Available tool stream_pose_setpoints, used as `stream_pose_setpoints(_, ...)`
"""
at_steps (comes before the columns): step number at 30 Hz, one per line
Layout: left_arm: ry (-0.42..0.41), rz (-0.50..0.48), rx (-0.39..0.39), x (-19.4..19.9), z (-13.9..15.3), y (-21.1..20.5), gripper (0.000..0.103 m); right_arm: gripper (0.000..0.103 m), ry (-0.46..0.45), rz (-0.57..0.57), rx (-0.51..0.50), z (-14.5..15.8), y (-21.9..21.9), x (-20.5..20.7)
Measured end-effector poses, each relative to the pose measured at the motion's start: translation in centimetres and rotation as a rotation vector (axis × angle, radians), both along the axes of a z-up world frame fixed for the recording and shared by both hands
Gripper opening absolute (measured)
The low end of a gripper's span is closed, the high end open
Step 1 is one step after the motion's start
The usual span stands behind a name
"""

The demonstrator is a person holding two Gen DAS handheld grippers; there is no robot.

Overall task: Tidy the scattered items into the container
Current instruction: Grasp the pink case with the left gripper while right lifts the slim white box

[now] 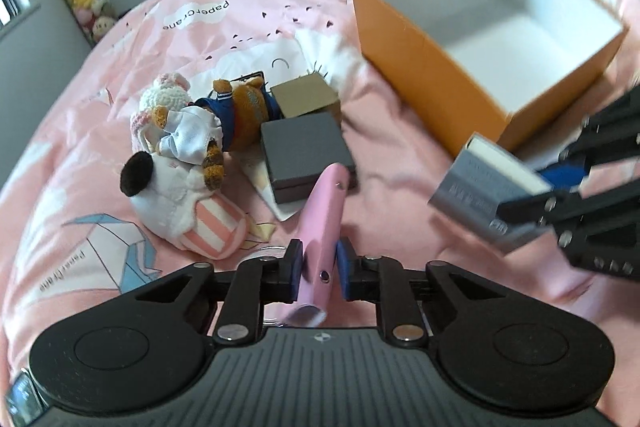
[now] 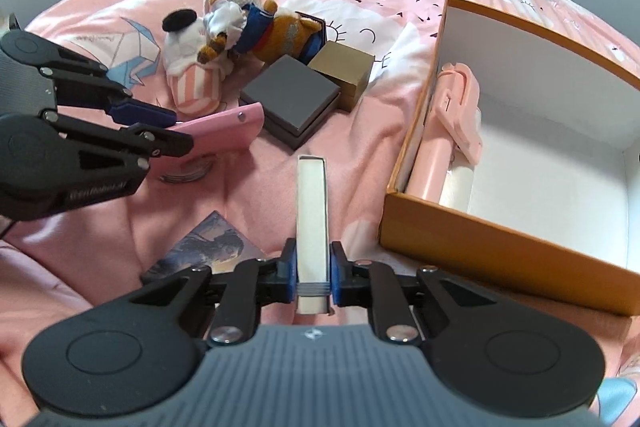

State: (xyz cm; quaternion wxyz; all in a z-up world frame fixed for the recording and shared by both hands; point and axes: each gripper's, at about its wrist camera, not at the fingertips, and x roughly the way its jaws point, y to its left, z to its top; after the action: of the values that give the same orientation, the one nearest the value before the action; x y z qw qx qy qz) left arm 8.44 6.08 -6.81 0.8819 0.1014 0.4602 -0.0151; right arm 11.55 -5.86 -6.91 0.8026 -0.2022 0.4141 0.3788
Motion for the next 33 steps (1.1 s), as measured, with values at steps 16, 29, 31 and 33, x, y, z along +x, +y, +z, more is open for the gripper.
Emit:
stream_pose_setpoints(16, 0.038, -0.033, -0.012, -0.3, -1.0, 1.0, 0.021, 0.017, 0.033, -0.063, 0.025, -0.3, -2.1, -0.1)
stream_pose_setpoints(29, 0.072, -0.04, 0.012, 1.3, -2.5, 0.5, 0.02, 0.017, 0.116, -0.073, 0.059, -1.2, -2.9, 1.2)
stream_pose_setpoints(31, 0.059, -0.02, -0.029, 1.0, -1.7, 1.0, 0.02, 0.017, 0.126, -0.07, 0.077, -0.7, -3.3, 1.2)
stream_pose_setpoints(33, 0.04, -0.013, -0.078, 0.7, -0.6, 1.4, 0.02, 0.017, 0.131, -0.059, 0.097, 0.1, -3.6, 1.1)
